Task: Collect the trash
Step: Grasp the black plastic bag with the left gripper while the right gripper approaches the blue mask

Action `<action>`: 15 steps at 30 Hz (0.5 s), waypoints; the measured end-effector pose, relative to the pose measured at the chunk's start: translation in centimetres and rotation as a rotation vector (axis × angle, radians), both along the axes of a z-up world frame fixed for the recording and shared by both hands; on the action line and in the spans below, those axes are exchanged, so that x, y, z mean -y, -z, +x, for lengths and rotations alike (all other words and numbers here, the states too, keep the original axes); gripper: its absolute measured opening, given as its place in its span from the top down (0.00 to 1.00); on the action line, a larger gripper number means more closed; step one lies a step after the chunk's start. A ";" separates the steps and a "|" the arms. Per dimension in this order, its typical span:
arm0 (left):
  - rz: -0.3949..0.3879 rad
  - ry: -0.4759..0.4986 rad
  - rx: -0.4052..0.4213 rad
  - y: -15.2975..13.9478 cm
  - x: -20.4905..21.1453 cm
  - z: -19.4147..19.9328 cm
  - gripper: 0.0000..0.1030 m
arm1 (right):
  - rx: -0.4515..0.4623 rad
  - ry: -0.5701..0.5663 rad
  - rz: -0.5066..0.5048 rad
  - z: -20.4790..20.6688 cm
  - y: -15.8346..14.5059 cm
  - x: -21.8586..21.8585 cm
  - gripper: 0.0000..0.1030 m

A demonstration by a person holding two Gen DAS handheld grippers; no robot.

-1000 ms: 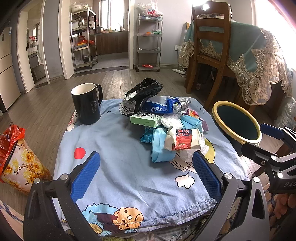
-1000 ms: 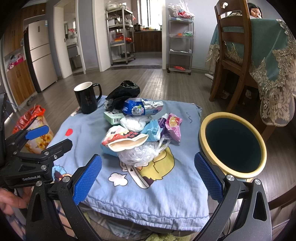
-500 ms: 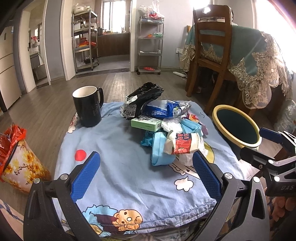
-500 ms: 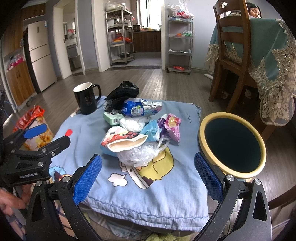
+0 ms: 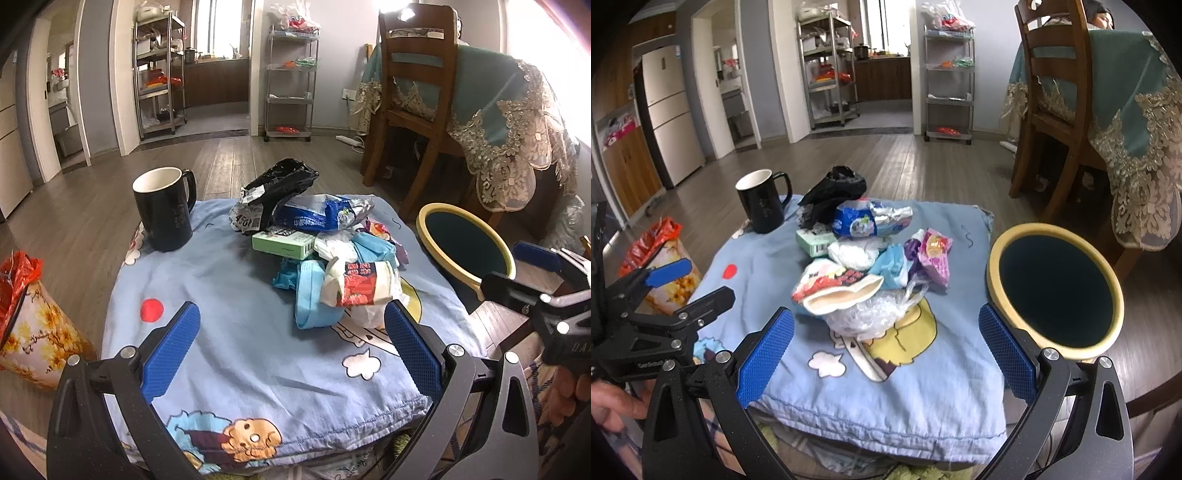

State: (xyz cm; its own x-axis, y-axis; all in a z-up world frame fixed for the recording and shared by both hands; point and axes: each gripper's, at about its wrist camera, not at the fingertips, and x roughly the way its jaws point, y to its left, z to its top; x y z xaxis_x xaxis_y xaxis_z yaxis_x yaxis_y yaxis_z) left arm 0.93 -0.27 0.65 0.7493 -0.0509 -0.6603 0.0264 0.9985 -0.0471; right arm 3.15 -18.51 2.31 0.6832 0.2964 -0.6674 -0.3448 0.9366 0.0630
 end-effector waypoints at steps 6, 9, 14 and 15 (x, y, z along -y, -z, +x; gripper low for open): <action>0.027 0.020 -0.042 -0.5 -0.3 2.4 0.07 | -0.032 -0.024 -0.010 3.2 -1.3 -0.1 0.03; 0.033 0.047 -0.088 -0.5 -0.5 4.1 0.19 | -0.054 -0.049 -0.027 5.1 -1.6 -0.1 0.03; 0.077 0.087 -0.149 -0.6 -0.6 7.5 0.21 | -0.120 -0.075 -0.019 8.3 -1.1 0.4 0.03; 0.099 0.100 -0.152 -0.8 -0.4 8.4 0.21 | -0.134 -0.080 -0.009 9.1 -1.0 0.4 0.03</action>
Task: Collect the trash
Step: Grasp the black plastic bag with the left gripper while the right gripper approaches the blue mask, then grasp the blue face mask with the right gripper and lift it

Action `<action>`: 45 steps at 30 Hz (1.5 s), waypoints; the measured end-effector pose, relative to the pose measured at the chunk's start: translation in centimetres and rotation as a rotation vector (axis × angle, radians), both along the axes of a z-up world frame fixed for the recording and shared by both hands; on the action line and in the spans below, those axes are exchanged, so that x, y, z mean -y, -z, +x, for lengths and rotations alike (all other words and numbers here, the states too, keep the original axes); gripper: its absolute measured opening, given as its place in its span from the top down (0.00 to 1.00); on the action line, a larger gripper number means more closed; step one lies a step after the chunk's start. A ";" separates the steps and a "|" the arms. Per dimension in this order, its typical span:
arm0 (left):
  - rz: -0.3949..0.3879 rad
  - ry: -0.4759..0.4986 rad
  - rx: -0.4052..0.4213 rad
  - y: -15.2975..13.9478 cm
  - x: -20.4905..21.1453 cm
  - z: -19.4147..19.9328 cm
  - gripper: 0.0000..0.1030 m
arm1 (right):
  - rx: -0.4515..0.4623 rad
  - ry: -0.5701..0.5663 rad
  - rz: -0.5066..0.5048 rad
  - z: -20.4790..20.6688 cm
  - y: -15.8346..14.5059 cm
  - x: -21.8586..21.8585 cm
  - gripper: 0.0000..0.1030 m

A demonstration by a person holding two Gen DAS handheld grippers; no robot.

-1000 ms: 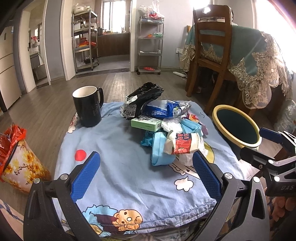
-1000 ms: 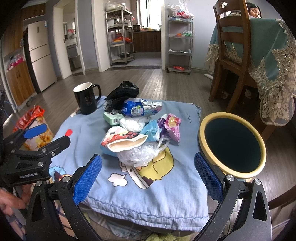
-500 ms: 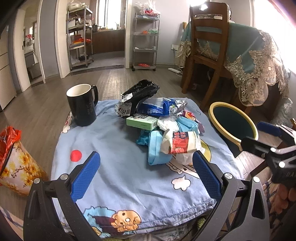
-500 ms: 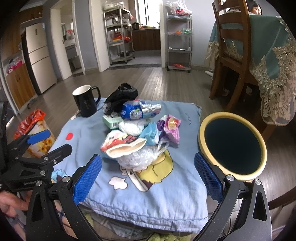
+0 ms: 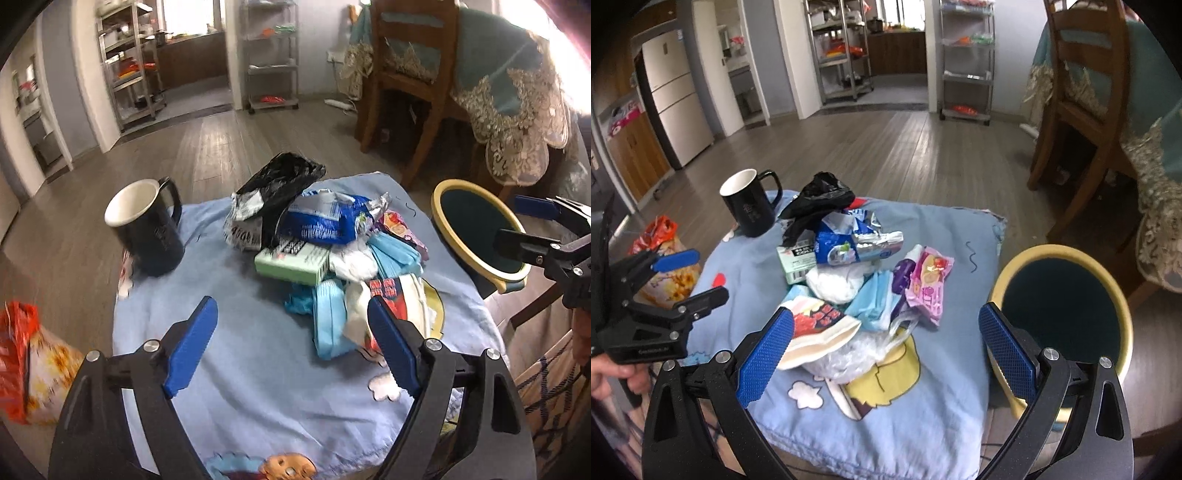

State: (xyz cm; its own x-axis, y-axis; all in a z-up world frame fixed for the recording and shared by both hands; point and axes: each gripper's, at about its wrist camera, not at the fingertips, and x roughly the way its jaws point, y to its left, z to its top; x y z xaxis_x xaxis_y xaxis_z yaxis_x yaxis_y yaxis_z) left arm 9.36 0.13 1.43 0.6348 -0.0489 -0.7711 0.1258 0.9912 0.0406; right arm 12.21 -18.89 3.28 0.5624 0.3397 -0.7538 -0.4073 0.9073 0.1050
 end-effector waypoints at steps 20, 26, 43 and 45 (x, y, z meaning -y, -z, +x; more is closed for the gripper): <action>0.062 0.056 -0.070 3.2 -0.2 12.4 0.95 | -0.116 -0.005 0.112 6.5 2.6 -1.1 0.05; 0.034 0.056 -0.028 2.1 -1.1 11.6 0.99 | -0.139 -0.007 0.124 7.3 3.2 -1.4 0.06; -0.051 -0.044 -0.011 -0.1 -5.1 3.9 0.99 | -0.313 -0.083 0.188 1.1 6.2 -3.1 0.21; -0.066 -0.041 -0.033 0.5 -5.0 2.8 0.99 | -0.314 -0.096 0.188 -0.2 6.3 -3.5 0.22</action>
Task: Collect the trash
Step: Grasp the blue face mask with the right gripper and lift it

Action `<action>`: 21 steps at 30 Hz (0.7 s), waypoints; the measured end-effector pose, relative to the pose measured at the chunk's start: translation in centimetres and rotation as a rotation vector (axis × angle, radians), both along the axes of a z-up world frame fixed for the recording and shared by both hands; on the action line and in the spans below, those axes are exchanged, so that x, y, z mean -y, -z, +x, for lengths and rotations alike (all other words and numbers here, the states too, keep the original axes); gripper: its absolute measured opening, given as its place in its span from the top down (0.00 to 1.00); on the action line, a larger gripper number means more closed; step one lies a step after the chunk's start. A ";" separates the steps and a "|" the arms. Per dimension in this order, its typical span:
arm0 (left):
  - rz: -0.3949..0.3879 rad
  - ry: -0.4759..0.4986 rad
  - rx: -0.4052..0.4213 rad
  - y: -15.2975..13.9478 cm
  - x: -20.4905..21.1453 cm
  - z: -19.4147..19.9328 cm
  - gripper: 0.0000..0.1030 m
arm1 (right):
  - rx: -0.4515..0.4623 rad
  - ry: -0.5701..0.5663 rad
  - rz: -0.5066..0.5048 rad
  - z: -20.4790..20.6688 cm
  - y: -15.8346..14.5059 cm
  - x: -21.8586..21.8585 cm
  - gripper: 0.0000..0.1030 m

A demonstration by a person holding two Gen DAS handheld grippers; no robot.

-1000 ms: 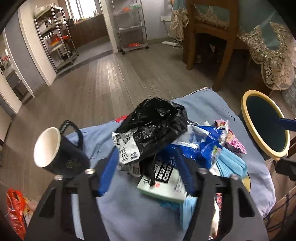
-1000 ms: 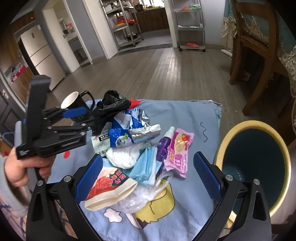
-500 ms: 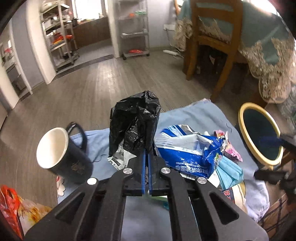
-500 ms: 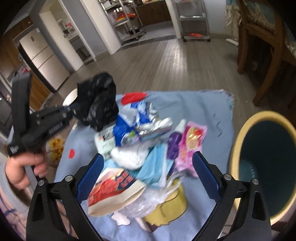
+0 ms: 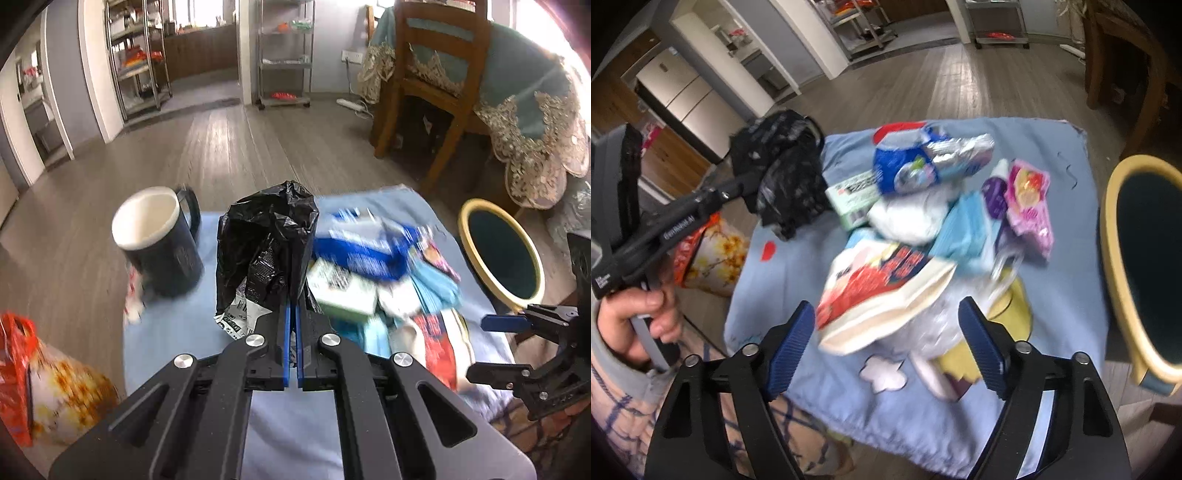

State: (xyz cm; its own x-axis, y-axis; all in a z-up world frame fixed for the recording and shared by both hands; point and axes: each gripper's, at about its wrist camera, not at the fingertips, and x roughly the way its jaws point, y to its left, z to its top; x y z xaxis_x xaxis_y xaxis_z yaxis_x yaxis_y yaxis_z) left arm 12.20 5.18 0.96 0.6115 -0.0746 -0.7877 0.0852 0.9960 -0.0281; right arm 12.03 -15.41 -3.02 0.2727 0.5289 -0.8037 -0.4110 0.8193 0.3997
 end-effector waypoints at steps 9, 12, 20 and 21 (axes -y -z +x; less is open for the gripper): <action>-0.029 0.014 -0.044 1.0 0.9 -4.3 0.99 | 0.041 0.065 0.020 0.0 -1.2 1.1 0.25; -0.029 0.027 -0.051 1.3 1.5 -5.0 0.99 | -0.004 0.113 0.040 1.0 -0.5 1.8 0.32; -0.054 0.020 -0.046 1.7 1.5 -4.9 0.99 | 0.002 0.220 0.000 5.0 0.9 2.5 0.45; -0.059 0.021 -0.044 1.7 1.6 -4.9 0.99 | -0.008 0.228 -0.007 5.6 1.5 2.5 0.50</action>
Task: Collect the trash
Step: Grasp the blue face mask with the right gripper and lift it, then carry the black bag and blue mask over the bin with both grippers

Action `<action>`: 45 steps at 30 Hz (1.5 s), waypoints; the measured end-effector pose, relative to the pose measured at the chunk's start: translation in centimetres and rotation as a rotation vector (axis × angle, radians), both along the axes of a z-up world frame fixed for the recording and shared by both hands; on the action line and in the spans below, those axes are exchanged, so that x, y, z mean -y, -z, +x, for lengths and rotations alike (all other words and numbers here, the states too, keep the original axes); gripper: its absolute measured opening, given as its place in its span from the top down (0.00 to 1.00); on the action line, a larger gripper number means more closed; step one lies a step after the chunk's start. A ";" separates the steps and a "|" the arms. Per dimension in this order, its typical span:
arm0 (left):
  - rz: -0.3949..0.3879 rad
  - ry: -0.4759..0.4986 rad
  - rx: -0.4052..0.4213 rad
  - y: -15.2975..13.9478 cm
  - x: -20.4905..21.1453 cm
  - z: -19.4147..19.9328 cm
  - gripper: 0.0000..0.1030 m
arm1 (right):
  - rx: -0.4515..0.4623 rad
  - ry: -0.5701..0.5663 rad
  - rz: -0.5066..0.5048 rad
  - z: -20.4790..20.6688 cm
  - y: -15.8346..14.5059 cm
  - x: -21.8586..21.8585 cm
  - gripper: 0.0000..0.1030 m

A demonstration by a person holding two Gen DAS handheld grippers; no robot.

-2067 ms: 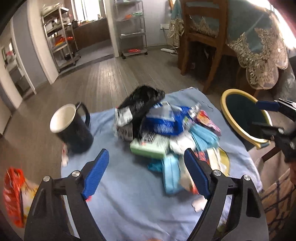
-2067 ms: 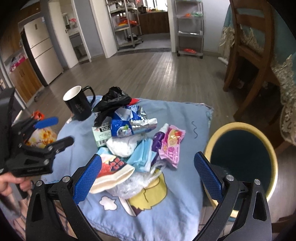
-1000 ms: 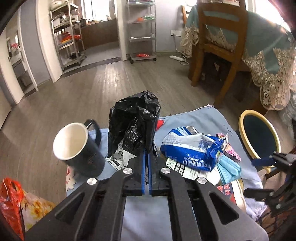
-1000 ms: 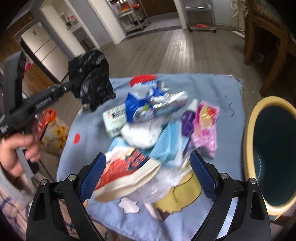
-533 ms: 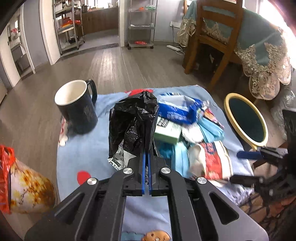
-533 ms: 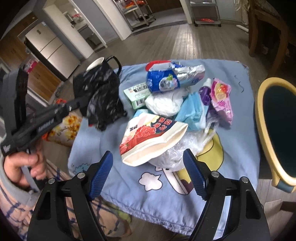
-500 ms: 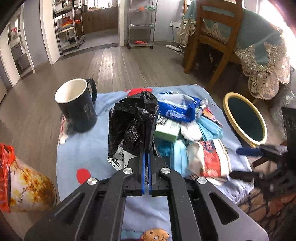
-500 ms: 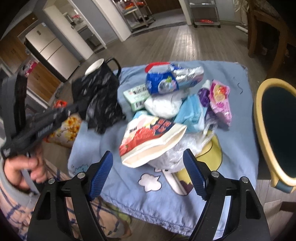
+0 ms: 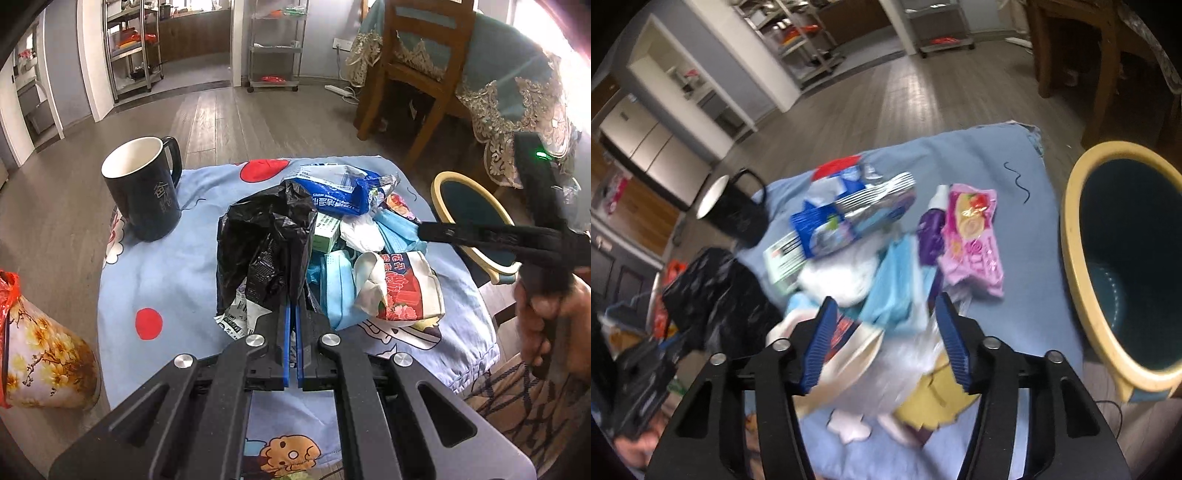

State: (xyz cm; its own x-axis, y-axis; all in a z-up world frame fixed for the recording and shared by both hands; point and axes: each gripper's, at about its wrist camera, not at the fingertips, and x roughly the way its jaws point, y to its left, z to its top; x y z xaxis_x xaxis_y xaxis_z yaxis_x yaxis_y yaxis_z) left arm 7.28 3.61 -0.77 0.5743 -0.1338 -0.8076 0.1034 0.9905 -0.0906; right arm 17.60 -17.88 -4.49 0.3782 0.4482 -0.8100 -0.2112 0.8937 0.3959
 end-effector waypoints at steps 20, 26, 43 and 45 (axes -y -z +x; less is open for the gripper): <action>-0.048 0.003 0.075 -3.8 0.2 0.6 0.99 | 0.106 0.115 0.029 -1.7 -3.7 5.5 0.85; -0.044 0.077 0.121 -7.1 3.7 0.9 0.99 | 0.112 0.154 0.047 -3.2 -4.1 7.7 0.85; -0.013 0.250 0.163 -10.3 15.4 2.3 0.99 | 0.184 0.201 0.272 -6.6 -6.9 14.3 0.84; -0.008 0.250 0.161 -10.1 15.7 2.4 0.99 | 0.139 0.158 0.316 -6.6 -6.3 14.2 0.84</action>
State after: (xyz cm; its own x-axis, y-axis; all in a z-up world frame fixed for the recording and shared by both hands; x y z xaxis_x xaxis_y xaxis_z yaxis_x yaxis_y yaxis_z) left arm 9.70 -12.11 9.36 0.6436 -0.2934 -0.7068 0.3578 0.9318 -0.0610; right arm 11.03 -32.03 1.78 0.5588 0.5950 -0.5776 -0.1514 0.7580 0.6344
